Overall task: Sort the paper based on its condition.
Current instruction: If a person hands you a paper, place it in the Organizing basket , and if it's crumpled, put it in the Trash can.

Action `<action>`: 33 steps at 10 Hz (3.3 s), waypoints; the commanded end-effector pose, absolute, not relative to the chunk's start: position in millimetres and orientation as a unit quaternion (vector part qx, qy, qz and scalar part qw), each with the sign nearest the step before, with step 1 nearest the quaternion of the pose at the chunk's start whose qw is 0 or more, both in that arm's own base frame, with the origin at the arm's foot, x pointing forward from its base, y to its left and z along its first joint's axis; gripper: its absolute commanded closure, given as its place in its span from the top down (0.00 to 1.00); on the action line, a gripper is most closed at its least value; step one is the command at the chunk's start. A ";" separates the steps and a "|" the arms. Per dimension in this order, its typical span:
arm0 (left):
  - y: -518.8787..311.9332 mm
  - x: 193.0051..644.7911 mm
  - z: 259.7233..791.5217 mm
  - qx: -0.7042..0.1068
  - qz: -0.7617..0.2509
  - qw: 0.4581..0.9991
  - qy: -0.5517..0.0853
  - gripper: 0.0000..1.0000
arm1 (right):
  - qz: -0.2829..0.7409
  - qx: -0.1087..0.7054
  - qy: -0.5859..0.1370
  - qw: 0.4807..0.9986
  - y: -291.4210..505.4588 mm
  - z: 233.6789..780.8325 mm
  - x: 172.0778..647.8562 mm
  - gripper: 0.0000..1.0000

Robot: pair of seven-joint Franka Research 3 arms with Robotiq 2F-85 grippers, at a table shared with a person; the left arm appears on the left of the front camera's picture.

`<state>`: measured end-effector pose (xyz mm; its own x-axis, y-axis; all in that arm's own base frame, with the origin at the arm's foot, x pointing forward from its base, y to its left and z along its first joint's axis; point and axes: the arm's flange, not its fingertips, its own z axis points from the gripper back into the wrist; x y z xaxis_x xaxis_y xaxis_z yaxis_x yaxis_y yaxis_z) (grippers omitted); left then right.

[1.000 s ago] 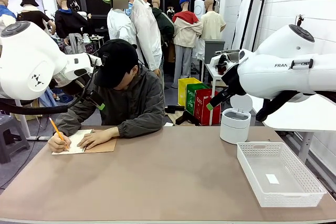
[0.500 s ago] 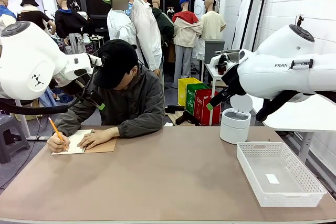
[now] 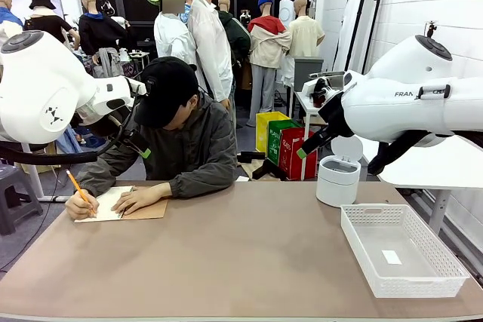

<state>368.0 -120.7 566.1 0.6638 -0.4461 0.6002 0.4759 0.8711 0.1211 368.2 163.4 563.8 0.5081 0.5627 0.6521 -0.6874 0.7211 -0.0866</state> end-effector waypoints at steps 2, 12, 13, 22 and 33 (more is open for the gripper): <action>-120.5 368.5 567.1 -0.024 -0.253 0.913 -0.320 1.00 | 0.361 0.089 -0.338 0.864 162.8 563.6 368.6 1.00; -120.5 368.5 567.1 -0.024 -0.253 0.913 -0.320 1.00 | 0.361 0.089 -0.338 0.864 162.8 563.6 368.6 1.00; -120.5 368.5 567.1 -0.024 -0.253 0.913 -0.320 1.00 | 0.361 0.089 -0.338 0.864 162.8 563.6 368.6 1.00; -120.5 368.5 567.1 -0.024 -0.253 0.913 -0.320 1.00 | 0.361 0.089 -0.338 0.864 162.8 563.6 368.6 1.00; -120.5 368.5 567.1 -0.024 -0.253 0.913 -0.320 1.00 | 0.361 0.089 -0.338 0.864 162.8 563.6 368.6 1.00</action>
<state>368.0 -120.7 566.1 0.6638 -0.4461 0.6002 0.4759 0.8711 0.1211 368.2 163.4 563.8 0.5081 0.5627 0.6521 -0.6874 0.7211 -0.0866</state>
